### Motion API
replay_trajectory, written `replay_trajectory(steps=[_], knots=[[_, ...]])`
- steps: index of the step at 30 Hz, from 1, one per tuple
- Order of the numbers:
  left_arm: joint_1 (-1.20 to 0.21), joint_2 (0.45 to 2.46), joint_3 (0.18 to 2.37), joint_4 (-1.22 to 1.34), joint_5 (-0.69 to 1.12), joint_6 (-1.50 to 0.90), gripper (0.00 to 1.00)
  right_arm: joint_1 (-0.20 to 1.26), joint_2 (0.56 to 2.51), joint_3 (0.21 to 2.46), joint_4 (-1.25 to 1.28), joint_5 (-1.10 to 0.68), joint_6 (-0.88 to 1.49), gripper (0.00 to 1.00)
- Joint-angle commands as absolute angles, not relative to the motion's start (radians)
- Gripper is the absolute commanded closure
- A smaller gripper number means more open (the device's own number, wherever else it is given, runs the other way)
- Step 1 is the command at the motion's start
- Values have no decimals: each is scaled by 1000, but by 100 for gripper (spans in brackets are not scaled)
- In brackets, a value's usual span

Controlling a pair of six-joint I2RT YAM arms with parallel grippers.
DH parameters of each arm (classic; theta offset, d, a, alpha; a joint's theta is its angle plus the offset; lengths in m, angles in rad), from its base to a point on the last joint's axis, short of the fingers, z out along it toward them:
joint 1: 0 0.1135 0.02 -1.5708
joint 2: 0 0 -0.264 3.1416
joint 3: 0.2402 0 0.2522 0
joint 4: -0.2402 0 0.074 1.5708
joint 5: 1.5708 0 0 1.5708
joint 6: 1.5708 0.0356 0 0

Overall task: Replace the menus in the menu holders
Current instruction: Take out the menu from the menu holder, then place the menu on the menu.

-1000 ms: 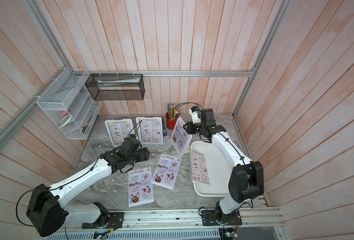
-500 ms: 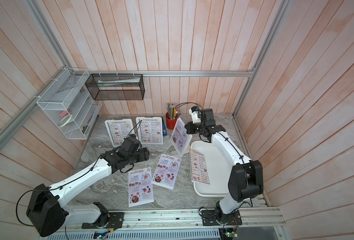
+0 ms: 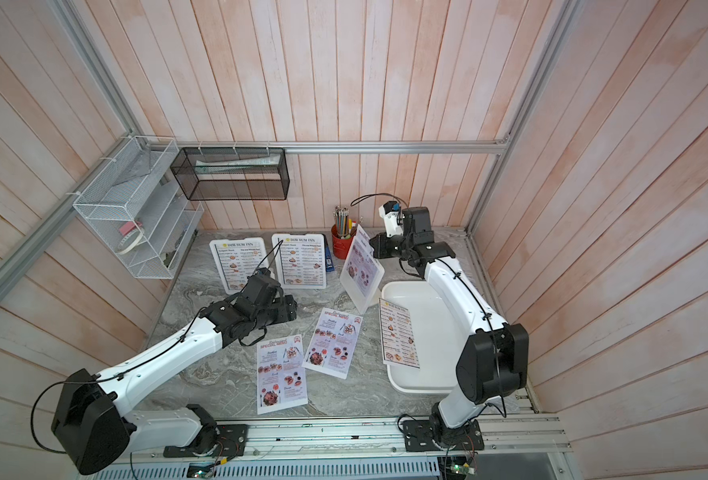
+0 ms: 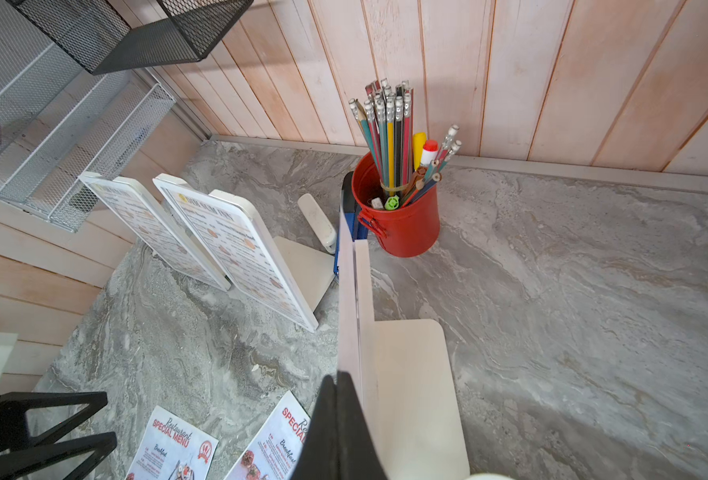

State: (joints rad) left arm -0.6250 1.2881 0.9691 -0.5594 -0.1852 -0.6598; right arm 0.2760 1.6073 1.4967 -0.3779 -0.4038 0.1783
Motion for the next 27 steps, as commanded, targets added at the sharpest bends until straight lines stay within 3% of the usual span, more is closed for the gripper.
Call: replay_trajectory(steps=[1, 15, 27], knots=[[-623, 1249, 1012, -590, -221, -633, 16, 266, 1565, 1572, -406, -396, 158, 100], [-520, 1147, 1028, -645, -221, -578, 14, 263, 1517, 1791, -469, -469, 153, 100], [-430, 1139, 1033, -659, -173, -584, 13, 548, 1470, 1768, -429, -440, 113, 97]])
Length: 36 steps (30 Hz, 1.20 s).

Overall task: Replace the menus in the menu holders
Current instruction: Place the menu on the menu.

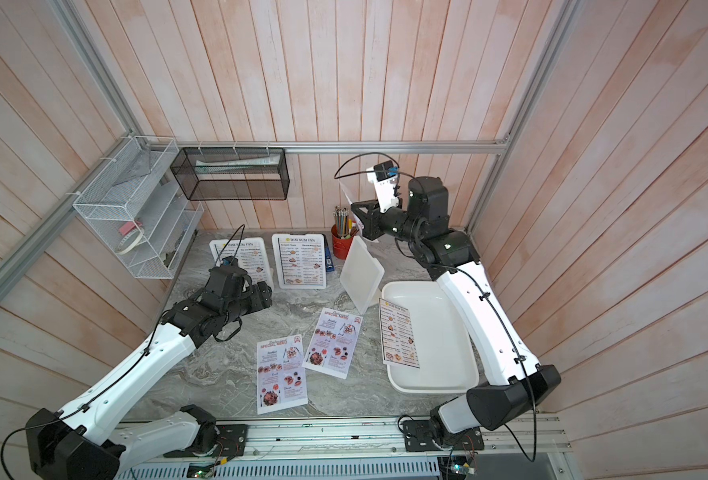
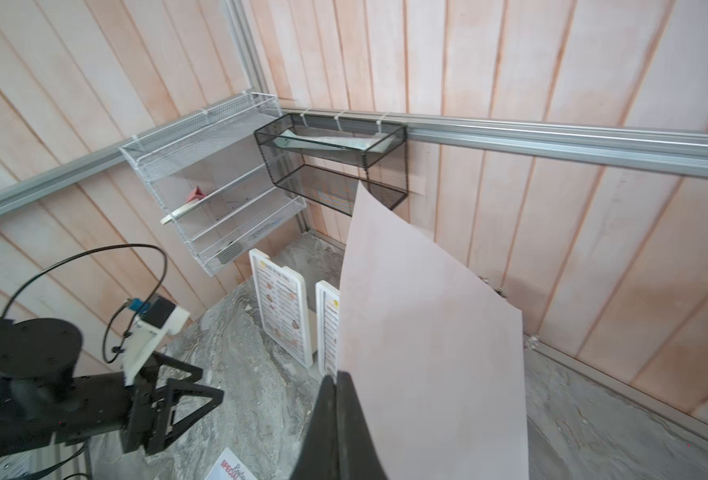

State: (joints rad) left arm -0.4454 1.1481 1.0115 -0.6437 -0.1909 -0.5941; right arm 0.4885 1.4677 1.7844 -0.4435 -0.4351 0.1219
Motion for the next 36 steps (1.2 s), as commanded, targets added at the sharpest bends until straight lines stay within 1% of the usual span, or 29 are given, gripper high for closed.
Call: replay_trajectory(steps=[1, 6, 9, 15, 18, 21, 26, 31, 36], knots=[[-423, 1136, 1035, -663, -175, -584, 13, 580, 1475, 1746, -409, -445, 119, 97], [-360, 1103, 1032, -704, -194, -574, 13, 748, 1525, 1611, -283, -506, 183, 96], [-312, 1081, 1010, -715, -189, -575, 12, 813, 1555, 1528, -178, -583, 254, 96], [-255, 1084, 946, -700, -149, -597, 12, 901, 1618, 1447, -87, -678, 336, 97], [-231, 1090, 930, -686, -126, -612, 12, 905, 1606, 1391, 11, -748, 426, 97], [-228, 1086, 915, -668, -119, -621, 12, 898, 1577, 1345, 74, -754, 464, 96], [-227, 1088, 913, -669, -117, -620, 12, 799, 1563, 1213, 130, -732, 553, 96], [-228, 1068, 895, -660, -111, -617, 12, 738, 1597, 1071, 178, -663, 558, 96], [-255, 1068, 895, -641, -86, -616, 14, 739, 1669, 1074, 122, -546, 491, 94]])
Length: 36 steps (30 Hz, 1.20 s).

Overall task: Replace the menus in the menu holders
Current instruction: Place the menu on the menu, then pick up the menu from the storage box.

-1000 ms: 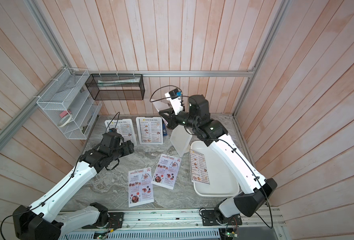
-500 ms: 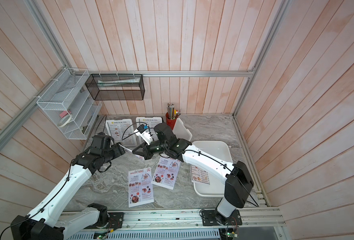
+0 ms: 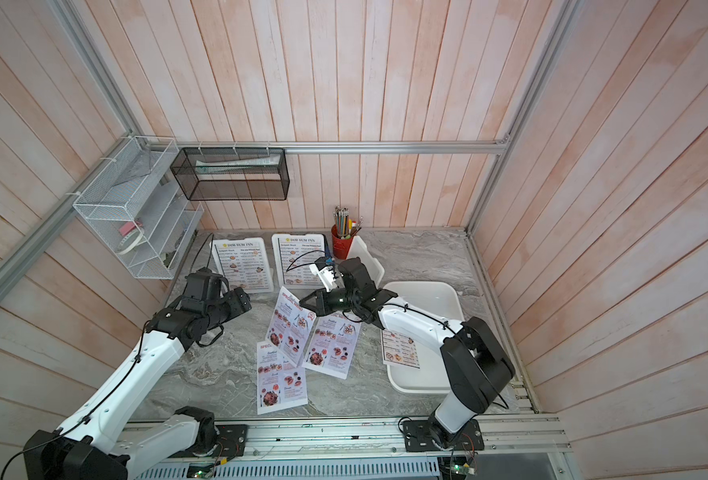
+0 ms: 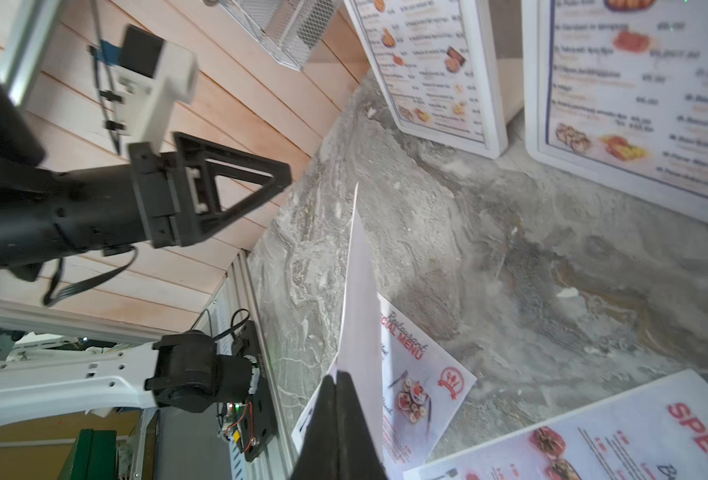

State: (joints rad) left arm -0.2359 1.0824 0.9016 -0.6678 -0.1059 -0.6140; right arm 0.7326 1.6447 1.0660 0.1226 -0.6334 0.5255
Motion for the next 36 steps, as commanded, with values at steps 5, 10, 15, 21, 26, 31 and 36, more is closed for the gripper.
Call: replay_trajectory(steps=[5, 10, 15, 21, 26, 31, 36], knots=[[-371, 1082, 924, -641, -159, -607, 14, 738, 1684, 1094, 83, -468, 447, 86], [-429, 1092, 927, -645, -168, -613, 14, 725, 1640, 1118, -6, -424, 428, 60], [-541, 1123, 943, -596, -113, -640, 14, 699, 1521, 1113, -88, -425, 437, 56], [-712, 1234, 947, -398, 23, -698, 14, 647, 1382, 1064, -255, -414, 442, 49], [-849, 1385, 1009, -284, 71, -713, 14, 614, 1227, 938, -301, -309, 514, 46], [-933, 1499, 1066, -210, 117, -723, 14, 553, 1099, 815, -354, -255, 566, 45], [-946, 1605, 1131, -183, 183, -709, 13, 445, 1008, 732, -402, -227, 569, 45]])
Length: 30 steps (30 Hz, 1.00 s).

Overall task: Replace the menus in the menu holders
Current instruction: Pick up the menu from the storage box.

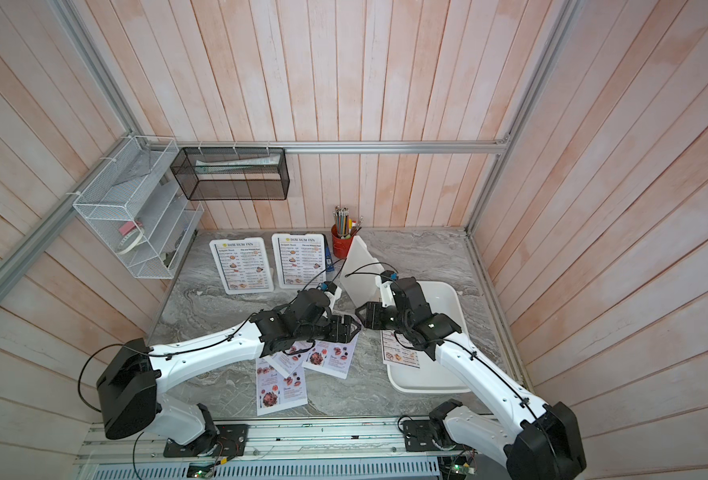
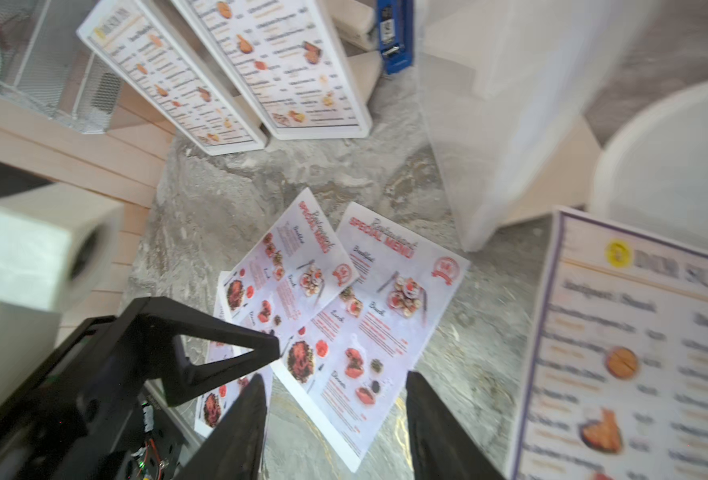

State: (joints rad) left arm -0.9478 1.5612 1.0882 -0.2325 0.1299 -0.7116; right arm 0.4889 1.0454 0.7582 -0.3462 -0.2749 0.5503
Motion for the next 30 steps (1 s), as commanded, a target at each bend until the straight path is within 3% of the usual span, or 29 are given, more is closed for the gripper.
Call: replay_trajectory(steps=[1, 11, 14, 30], knots=[[-975, 1627, 1145, -178, 197, -704, 14, 414, 991, 715, -406, -219, 570, 45], [-987, 1806, 1297, -217, 267, -668, 24, 83, 948, 532, -314, -199, 594, 43], [-987, 1846, 1333, -236, 256, -658, 24, 11, 965, 460, -233, -270, 616, 42], [-978, 1970, 1434, -256, 262, -660, 30, -76, 1185, 364, -11, -423, 635, 41]])
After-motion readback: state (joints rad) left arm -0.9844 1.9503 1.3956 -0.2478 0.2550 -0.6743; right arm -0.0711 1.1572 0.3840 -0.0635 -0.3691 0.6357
